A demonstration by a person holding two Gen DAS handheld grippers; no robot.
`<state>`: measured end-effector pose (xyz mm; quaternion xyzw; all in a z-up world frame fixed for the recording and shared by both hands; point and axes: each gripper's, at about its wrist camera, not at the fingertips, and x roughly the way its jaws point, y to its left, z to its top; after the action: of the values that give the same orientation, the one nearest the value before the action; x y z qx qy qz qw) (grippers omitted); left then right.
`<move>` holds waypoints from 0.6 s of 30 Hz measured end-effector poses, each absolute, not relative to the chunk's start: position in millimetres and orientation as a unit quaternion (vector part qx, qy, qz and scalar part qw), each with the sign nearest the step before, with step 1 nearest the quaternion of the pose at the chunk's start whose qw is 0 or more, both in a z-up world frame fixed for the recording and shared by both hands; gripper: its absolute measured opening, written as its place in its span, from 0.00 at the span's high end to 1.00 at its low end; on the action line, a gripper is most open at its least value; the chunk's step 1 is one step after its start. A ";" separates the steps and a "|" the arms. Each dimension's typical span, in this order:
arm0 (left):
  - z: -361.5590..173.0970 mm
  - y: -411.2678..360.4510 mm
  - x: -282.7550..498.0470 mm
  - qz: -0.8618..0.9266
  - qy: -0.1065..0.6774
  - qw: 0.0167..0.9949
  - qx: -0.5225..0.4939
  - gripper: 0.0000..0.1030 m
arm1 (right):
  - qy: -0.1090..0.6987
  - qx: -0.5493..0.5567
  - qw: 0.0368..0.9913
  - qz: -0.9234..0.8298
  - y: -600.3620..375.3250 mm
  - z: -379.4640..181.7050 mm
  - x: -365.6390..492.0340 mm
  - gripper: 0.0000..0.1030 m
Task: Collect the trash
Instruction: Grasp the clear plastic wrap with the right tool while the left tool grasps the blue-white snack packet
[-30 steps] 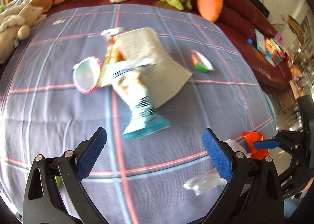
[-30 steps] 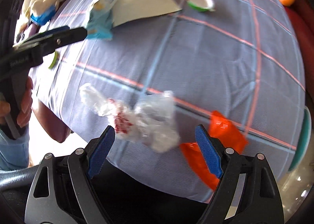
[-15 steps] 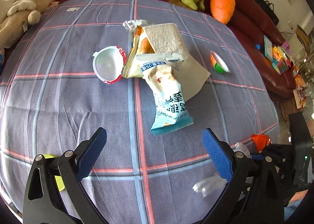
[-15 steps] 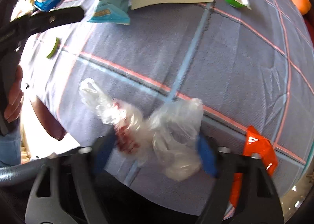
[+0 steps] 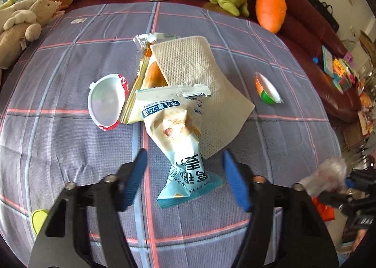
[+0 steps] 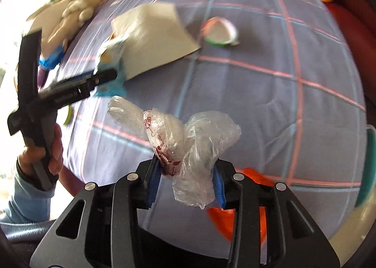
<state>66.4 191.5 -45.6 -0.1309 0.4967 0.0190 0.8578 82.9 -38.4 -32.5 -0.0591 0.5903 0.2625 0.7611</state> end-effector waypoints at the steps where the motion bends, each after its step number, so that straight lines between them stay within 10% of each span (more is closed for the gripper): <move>1: -48.5 190.8 67.9 0.021 0.499 0.857 -0.129 0.57 | 0.590 -0.059 0.761 0.262 -38.4 -32.5 82.9 0.65; 4: -54.3 189.2 68.5 0.024 0.504 0.854 -0.129 0.82 | 0.589 -0.043 0.769 0.243 -55.0 -30.4 91.3 0.65; 18: -11.0 132.1 48.2 -0.055 0.480 0.868 -0.117 0.83 | 0.578 0.003 0.793 0.192 -128.3 -28.0 110.5 0.64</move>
<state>48.2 132.1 -11.0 -0.1172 0.4801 -0.0553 0.8676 110.5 -128.3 -28.0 0.0029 0.5782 0.1924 0.7929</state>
